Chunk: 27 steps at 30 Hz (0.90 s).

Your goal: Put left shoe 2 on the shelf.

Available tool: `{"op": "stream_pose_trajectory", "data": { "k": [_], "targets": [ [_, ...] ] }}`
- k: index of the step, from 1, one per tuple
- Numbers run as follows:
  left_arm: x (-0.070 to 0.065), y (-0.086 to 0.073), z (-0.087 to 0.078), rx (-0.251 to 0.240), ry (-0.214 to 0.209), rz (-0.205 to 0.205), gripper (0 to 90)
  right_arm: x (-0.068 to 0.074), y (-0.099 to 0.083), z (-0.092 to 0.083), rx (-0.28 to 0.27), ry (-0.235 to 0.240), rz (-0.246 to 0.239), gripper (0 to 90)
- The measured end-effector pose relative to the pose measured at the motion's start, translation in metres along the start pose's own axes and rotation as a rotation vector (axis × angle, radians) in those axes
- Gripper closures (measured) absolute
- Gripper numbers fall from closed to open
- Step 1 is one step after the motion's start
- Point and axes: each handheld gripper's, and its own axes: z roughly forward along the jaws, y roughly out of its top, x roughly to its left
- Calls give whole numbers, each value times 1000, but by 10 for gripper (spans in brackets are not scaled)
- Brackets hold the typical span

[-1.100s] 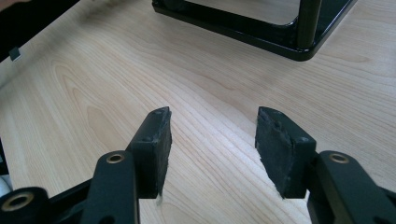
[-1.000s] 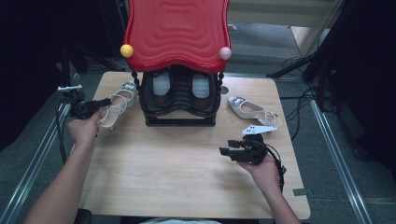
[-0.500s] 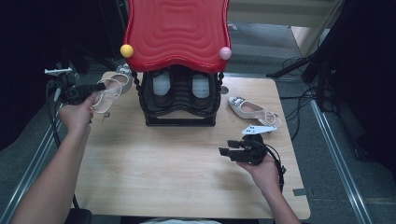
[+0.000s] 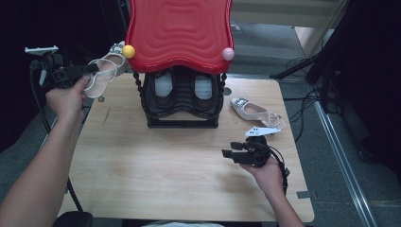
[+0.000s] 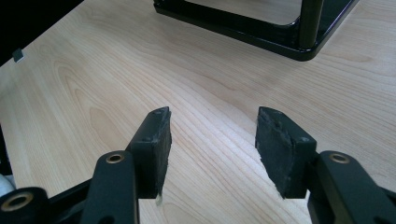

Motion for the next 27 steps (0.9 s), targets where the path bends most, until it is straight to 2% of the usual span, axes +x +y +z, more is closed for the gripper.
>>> {"op": "stream_pose_trajectory", "data": {
  "k": [2,4,7,13,17,22,25,27],
  "targets": [
    [-6,5,-4,-15,-6,13,820,0,0,0,0,0,3,470],
    [-11,12,-7,-32,-24,2,820,0,0,-1,-1,0,5,470],
    [-23,23,-12,-46,-28,17,820,0,0,-1,-1,-1,7,470],
    [-44,46,-21,-52,-36,42,820,0,0,-2,-5,0,5,469],
    [-58,62,-27,-55,-49,43,820,0,0,-2,-4,-1,6,469],
    [-78,80,-37,-60,-50,76,820,-1,0,-2,-4,-4,3,469],
    [-91,92,-46,-74,-53,94,820,0,0,-1,-2,-2,7,469],
    [-97,98,-51,-88,-60,90,819,0,0,-2,-3,-2,3,469]
  ]
}}
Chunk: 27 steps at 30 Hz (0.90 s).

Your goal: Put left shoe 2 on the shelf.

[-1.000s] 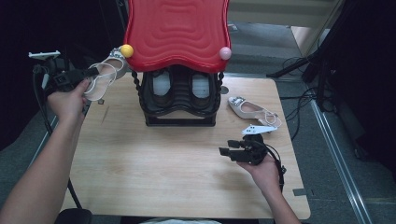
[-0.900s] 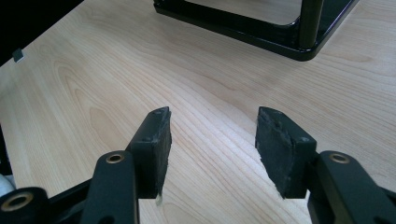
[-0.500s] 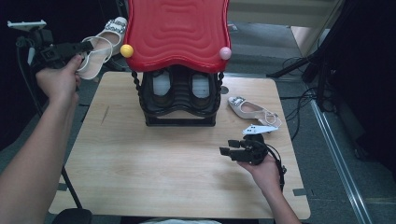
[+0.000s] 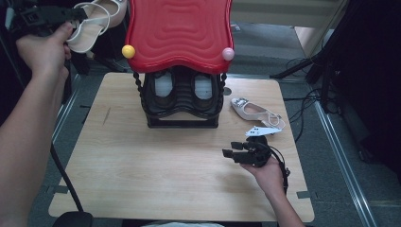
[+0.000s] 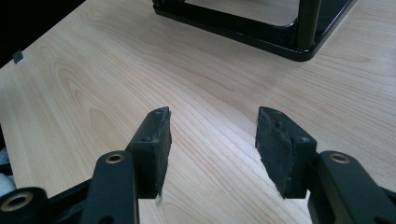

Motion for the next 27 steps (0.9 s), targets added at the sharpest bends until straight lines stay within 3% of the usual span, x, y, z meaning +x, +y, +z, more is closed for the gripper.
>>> {"op": "stream_pose_trajectory", "data": {
  "k": [6,12,18,27],
  "targets": [
    [-19,11,-2,-5,-29,12,819,0,0,1,2,0,2,469],
    [-45,13,9,5,-56,36,818,0,0,0,0,0,-2,469],
    [-71,6,29,37,-87,49,818,0,0,-1,-1,1,-2,469],
    [-98,-4,55,64,-119,58,817,1,0,-2,-5,3,-7,469]
  ]
}}
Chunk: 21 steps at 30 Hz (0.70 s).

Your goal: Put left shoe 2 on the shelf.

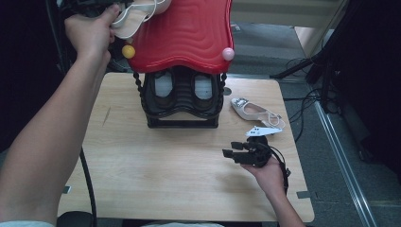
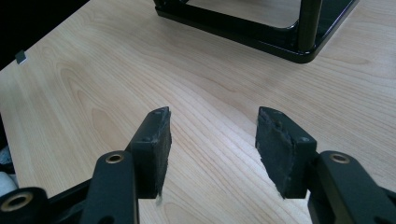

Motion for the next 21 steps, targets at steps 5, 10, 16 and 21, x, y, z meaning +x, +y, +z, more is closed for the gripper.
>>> {"op": "stream_pose_trajectory", "data": {
  "k": [5,10,16,21],
  "targets": [
    [-11,-5,13,16,-9,9,817,0,0,0,1,2,1,469],
    [-16,-14,24,34,-21,15,816,1,0,0,-1,2,-3,469],
    [-10,-28,33,56,-16,18,811,0,0,0,0,1,-2,469],
    [-11,-30,30,62,-16,51,776,0,0,0,0,1,1,469]
  ]
}}
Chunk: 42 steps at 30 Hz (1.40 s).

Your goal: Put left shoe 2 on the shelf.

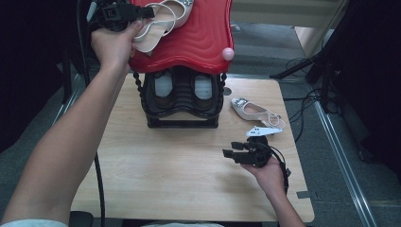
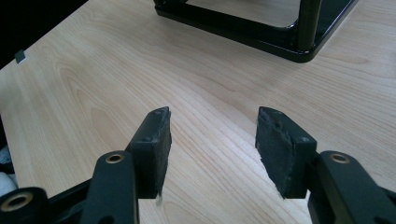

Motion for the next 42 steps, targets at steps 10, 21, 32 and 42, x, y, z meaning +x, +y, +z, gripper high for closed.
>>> {"op": "stream_pose_trajectory", "data": {
  "k": [10,21,32,42],
  "targets": [
    [-7,6,-12,10,-40,44,614,0,0,0,3,-4,3,469],
    [1,18,-34,25,-27,64,575,-1,0,0,2,-6,4,469],
    [31,18,-51,43,-2,62,545,-2,0,-1,-2,-10,3,468],
    [58,-4,-55,72,2,66,530,-3,0,0,1,-12,3,467]
  ]
}}
